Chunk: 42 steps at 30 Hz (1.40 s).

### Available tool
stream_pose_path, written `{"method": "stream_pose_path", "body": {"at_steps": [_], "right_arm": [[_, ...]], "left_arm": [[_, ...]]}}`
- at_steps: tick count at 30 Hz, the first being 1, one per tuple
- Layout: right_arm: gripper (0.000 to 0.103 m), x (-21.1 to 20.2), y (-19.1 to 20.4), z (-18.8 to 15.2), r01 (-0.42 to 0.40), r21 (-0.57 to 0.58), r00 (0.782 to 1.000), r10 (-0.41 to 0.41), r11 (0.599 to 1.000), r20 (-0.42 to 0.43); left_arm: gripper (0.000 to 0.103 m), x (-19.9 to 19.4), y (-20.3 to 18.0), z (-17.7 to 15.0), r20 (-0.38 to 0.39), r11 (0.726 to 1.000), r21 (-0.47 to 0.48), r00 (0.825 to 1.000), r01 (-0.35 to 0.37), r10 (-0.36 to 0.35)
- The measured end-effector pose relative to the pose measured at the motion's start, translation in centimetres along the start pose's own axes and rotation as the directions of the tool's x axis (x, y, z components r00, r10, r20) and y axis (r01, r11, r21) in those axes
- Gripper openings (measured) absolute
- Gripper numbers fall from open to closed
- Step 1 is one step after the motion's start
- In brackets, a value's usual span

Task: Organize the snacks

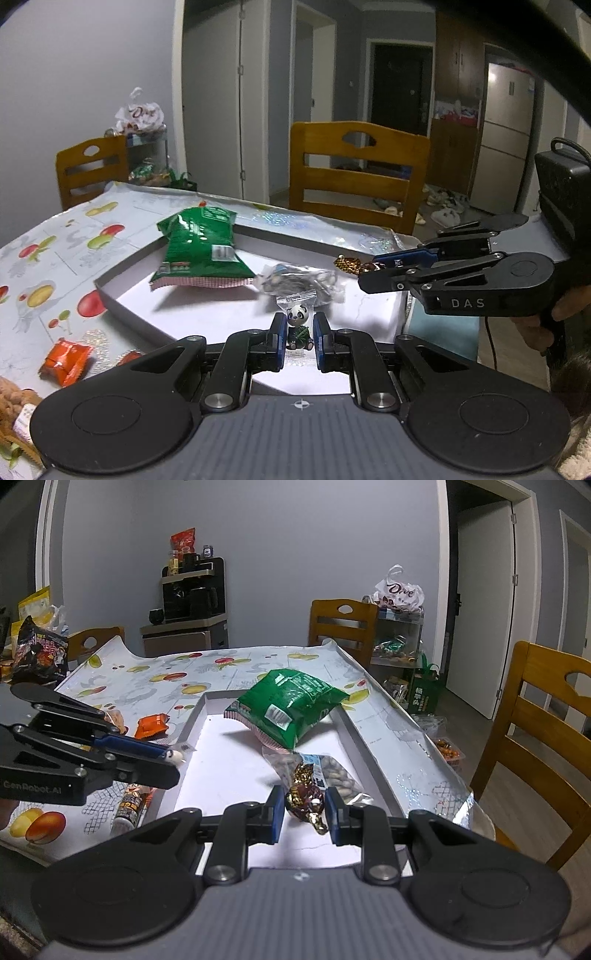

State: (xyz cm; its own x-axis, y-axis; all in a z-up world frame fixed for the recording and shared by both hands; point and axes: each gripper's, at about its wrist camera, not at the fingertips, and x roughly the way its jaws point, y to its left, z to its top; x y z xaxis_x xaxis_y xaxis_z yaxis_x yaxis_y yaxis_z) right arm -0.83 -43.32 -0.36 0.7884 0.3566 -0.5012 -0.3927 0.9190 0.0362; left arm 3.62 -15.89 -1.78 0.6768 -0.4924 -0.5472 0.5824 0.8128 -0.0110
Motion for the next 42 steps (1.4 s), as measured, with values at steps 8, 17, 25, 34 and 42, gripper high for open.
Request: {"method": "stream_pose_path", "body": {"at_steps": [8, 17, 25, 34, 42], "right_arm": [[0.024, 0.9, -1.4, -0.3, 0.045, 0.044, 0.999, -0.044, 0.998, -0.031], [0.024, 2.1, -2.3, -0.9, 0.082, 0.084, 0.995, -0.076, 0.993, -0.067], [0.024, 2.7, -2.4, -0.9, 0.090, 0.101, 0.994, -0.083, 0.991, -0.074], [0.024, 3.1, -2.5, -1.0, 0.089, 0.109, 0.993, -0.080, 0.990, -0.083], [0.024, 3.6, -2.4, -0.8, 0.096, 0.116, 0.992, -0.085, 0.989, -0.097]], "left_arm": [[0.017, 2.3, -1.0, 0.3, -0.031, 0.999, 0.006, 0.999, 0.039, -0.039], [0.017, 5.1, -1.9, 1.2, -0.070, 0.997, 0.015, 0.994, 0.079, -0.078], [0.017, 6.8, -3.0, 1.3, -0.088, 0.994, 0.041, 0.992, 0.096, -0.093], [0.017, 7.6, -3.3, 1.3, -0.106, 0.994, 0.053, 0.990, 0.098, -0.092], [0.017, 8.5, -3.7, 1.3, -0.123, 0.993, 0.060, 0.988, 0.101, -0.093]]}}
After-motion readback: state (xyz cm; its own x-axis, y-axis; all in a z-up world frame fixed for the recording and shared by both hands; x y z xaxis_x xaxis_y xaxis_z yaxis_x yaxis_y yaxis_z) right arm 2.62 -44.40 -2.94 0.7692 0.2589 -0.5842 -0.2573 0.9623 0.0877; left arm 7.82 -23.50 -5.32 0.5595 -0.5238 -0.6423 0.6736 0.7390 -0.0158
